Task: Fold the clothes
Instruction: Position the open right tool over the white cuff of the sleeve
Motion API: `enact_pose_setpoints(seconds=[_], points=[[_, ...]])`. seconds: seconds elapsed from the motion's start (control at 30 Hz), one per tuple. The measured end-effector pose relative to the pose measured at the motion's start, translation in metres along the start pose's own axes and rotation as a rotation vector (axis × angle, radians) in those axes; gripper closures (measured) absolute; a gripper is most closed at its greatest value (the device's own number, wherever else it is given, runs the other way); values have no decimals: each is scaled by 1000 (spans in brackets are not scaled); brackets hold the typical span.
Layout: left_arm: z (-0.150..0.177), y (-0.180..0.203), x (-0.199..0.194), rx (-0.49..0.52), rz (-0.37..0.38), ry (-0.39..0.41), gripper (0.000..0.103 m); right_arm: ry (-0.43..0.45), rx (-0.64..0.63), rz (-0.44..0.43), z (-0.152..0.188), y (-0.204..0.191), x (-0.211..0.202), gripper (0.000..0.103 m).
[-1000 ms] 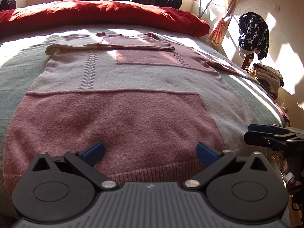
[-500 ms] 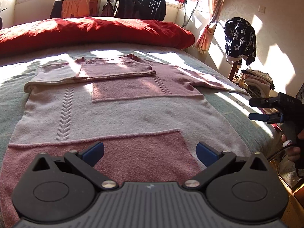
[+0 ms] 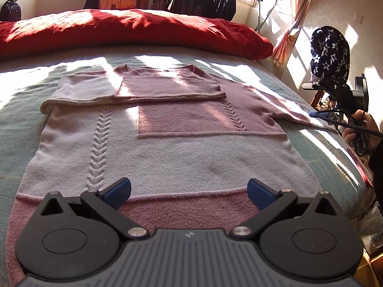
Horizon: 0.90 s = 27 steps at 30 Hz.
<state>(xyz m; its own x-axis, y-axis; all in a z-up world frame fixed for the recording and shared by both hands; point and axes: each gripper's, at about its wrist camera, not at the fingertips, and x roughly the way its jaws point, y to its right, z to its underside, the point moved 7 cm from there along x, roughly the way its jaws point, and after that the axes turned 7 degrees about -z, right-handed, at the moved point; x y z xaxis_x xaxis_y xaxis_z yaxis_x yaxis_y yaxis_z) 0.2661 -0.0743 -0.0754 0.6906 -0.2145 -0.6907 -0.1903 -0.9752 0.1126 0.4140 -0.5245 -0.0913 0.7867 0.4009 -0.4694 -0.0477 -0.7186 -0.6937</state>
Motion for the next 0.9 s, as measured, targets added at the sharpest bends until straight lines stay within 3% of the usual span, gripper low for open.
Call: enact_pose_setpoints(seconds=[0.2, 0.27, 0.37, 0.47, 0.6, 0.73, 0.83, 0.9], points=[[3, 3, 20, 0, -4, -50, 1, -76, -13, 41, -2, 26, 15, 0], [4, 4, 23, 7, -3, -56, 1, -52, -24, 69, -6, 35, 3, 0], [6, 2, 29, 2, -8, -69, 1, 3, -14, 181, -19, 60, -20, 0], [6, 2, 33, -4, -16, -75, 1, 23, 42, 205, -31, 72, -29, 0], [4, 4, 36, -1, -16, -75, 1, 3, 11, 73, -33, 36, -14, 0], [3, 4, 37, 4, -18, -80, 1, -166, -15, -78, -9, 0, 29, 0], [3, 2, 39, -2, -21, -82, 1, -177, -85, 3, -5, 6, 43, 0], [3, 1, 41, -1, -24, -83, 1, -130, -75, 48, -13, 21, 37, 0]])
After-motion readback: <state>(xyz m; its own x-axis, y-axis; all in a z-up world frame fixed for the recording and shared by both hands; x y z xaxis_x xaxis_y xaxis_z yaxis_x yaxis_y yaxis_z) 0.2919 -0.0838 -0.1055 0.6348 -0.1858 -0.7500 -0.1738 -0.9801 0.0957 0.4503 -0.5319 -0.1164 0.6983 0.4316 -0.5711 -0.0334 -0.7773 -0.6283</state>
